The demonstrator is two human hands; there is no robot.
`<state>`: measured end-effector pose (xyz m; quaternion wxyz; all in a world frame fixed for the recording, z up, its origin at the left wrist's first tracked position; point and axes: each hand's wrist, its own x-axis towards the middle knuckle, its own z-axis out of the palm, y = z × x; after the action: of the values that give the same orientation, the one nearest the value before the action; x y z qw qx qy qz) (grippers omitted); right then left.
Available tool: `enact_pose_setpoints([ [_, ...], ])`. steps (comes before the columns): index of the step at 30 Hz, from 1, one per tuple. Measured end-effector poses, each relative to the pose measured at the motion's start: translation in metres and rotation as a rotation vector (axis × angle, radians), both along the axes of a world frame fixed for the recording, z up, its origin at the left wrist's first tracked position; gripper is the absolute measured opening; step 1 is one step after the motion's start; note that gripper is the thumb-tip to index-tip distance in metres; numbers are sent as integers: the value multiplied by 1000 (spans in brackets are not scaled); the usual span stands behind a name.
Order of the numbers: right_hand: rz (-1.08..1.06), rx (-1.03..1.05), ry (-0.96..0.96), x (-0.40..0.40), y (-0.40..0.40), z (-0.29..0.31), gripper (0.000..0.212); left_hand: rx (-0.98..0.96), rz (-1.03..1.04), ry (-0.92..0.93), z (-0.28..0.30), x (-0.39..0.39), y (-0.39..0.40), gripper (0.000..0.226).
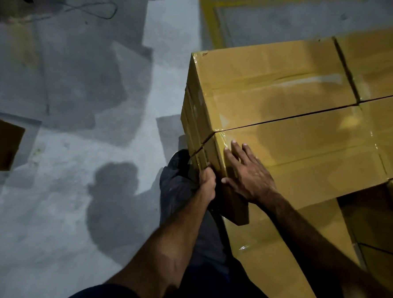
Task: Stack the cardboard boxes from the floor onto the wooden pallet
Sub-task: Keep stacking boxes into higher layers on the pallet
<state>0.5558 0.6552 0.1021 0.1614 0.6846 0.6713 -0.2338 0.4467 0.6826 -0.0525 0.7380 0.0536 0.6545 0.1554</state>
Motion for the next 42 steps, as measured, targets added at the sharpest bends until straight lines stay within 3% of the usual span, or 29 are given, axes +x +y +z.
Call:
enact_pose_setpoints([
  [6, -21, 6, -1, -1, -2, -2, 91, 24, -85, -16, 0, -9, 0, 48],
  [9, -142, 147, 47, -1, -19, 4, 79, 124, -171, 5, 14, -18, 1, 37],
  [13, -590, 441, 99, -6, -78, 12, 59, 299, -349, 79, 46, -38, -5, 29],
  [19, -1493, 505, 305, -56, -172, -11, 53, 663, -711, 178, 95, -66, -24, 22],
  [21, -1646, 422, 461, -68, -183, -25, 55, 744, -861, 251, 108, -69, -28, 15],
  [25, -1825, 391, 763, -85, -191, -32, 49, 899, -1257, 342, 134, -70, -31, 27],
  [28, -1908, 471, 786, -98, -194, -23, 47, 1031, -1495, 255, 148, -71, -32, 32],
  [33, -2113, 665, 744, -129, -204, -11, 39, 1081, -1708, 25, 156, -75, -29, 35],
  [40, -2327, 949, 684, -211, -228, 25, 19, 1146, -1729, -176, 178, -118, -21, 38],
  [42, -2341, 980, 679, -234, -229, 38, 22, 1152, -1725, -211, 187, -134, -23, 37],
])
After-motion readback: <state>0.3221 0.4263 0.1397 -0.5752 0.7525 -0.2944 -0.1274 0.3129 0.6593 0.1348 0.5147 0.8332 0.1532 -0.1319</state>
